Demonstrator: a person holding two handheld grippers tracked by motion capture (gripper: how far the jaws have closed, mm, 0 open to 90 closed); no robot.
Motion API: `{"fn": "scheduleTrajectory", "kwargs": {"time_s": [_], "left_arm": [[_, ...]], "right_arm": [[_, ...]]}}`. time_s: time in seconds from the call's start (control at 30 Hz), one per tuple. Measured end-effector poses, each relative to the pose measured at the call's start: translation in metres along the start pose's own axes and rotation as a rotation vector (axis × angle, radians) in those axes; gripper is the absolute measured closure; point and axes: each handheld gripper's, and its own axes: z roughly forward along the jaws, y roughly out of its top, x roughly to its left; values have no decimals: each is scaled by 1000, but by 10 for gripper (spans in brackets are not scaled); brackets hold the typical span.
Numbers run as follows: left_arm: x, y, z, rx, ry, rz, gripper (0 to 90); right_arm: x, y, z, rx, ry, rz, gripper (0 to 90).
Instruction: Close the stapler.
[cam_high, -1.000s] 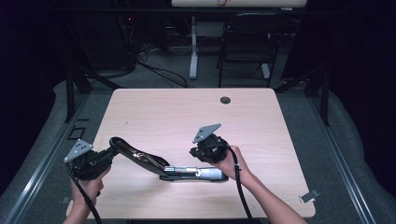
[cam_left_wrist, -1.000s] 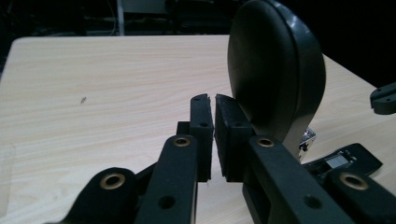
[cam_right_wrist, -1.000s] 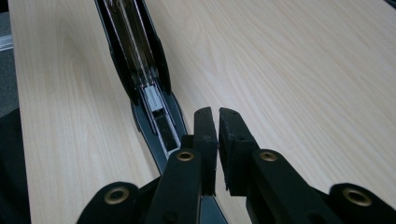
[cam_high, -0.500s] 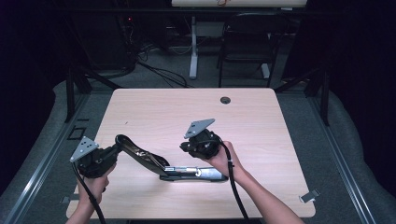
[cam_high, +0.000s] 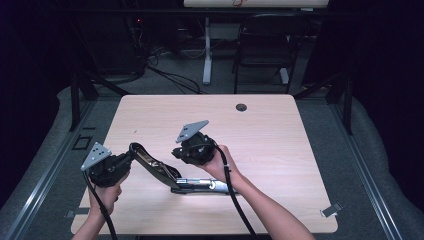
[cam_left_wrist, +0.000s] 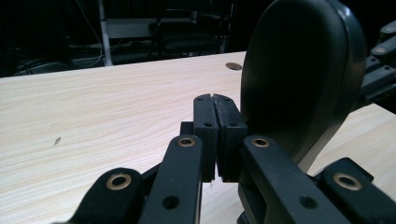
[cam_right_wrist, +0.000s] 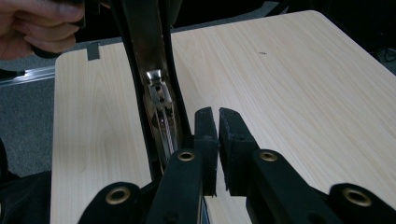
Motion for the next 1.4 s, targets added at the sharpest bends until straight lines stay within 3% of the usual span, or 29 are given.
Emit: {"fn": "scheduleTrajectory", "kwargs": {"time_s": [0.57,1.4], "left_arm": [[-11,-1,7,8,-68,46,899],[-27,-10,35,113,-168,97,900]], "right_arm": [[13,22,6,-24,26,-36,862],[11,14,-11,-85,24,-37,889]]}}
